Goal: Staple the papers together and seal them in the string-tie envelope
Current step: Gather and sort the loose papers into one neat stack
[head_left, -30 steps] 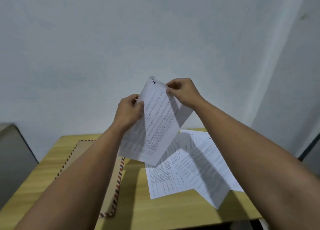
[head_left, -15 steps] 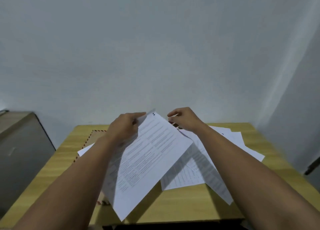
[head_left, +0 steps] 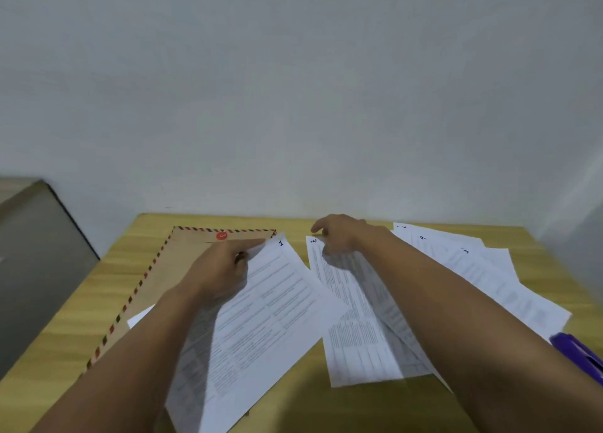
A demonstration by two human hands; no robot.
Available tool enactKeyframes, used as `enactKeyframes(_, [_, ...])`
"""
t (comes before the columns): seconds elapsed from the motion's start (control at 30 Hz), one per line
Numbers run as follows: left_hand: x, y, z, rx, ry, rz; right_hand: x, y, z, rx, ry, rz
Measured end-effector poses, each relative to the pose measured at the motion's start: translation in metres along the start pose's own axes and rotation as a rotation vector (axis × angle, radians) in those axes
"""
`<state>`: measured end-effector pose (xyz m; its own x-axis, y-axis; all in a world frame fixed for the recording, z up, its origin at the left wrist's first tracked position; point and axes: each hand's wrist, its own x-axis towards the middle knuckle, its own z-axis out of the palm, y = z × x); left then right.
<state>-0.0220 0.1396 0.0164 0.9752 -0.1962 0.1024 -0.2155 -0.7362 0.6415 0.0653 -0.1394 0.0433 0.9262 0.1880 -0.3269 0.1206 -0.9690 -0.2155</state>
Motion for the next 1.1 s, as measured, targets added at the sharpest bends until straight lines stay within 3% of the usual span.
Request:
enactKeyframes(0.1, [0.007,-0.012,0.005,-0.023,-0.015,0.008,0.023,0.000,0.001,-0.088,-0.068,0.008])
enactKeyframes(0.33, [0.016,-0.015,0.012,-0.115,0.016,-0.005,0.032,-0.003,-0.008,-0.079,-0.011,-0.025])
enactKeyframes(0.67, [-0.006,0.007,-0.014,-0.065,0.063,0.082,0.005,-0.013,-0.018,0.129,0.476,-0.061])
enactKeyframes(1.1, [-0.047,0.100,-0.098,0.132,0.225,0.280,-0.127,-0.037,-0.133,0.361,0.729,-0.197])
